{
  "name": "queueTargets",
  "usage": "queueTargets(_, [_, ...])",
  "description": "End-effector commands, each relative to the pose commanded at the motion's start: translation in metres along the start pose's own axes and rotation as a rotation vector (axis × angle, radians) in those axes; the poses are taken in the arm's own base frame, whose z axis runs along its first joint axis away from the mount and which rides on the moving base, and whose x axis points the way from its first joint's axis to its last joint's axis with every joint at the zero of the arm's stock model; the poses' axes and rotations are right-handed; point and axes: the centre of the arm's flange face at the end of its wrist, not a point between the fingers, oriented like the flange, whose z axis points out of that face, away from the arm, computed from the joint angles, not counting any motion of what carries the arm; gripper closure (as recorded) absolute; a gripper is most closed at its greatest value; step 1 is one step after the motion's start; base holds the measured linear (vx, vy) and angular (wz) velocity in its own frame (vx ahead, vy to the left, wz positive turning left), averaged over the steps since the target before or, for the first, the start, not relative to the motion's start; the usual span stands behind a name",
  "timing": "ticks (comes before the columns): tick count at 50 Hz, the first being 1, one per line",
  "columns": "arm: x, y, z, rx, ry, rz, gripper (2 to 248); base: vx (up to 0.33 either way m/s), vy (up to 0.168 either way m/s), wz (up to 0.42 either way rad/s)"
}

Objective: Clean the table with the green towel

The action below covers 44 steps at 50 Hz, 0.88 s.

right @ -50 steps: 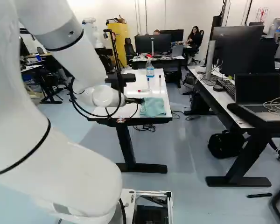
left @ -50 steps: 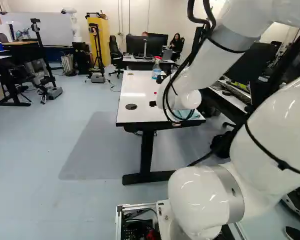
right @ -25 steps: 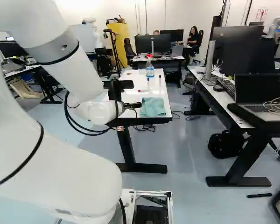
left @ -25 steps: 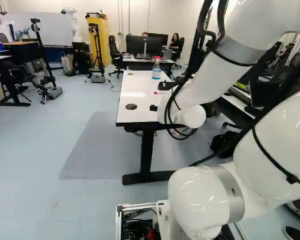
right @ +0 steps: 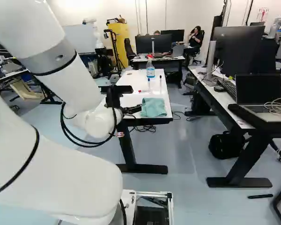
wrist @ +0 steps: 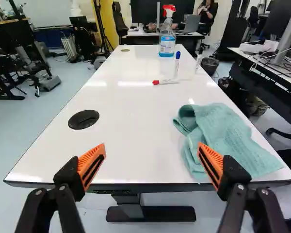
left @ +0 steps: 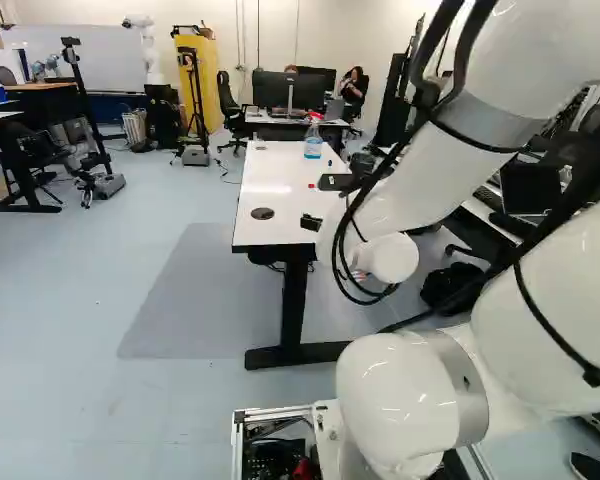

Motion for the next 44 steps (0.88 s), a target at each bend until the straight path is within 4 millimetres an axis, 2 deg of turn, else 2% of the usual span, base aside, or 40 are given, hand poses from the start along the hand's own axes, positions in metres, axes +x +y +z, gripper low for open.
queueTargets(22, [-0.01,0.0,-0.01,0.001,0.033,0.0,3,0.0,0.0,0.0])
queueTargets(44, [-0.011,0.0,-0.011,0.001,0.037,0.0,3,0.0,0.0,0.0])
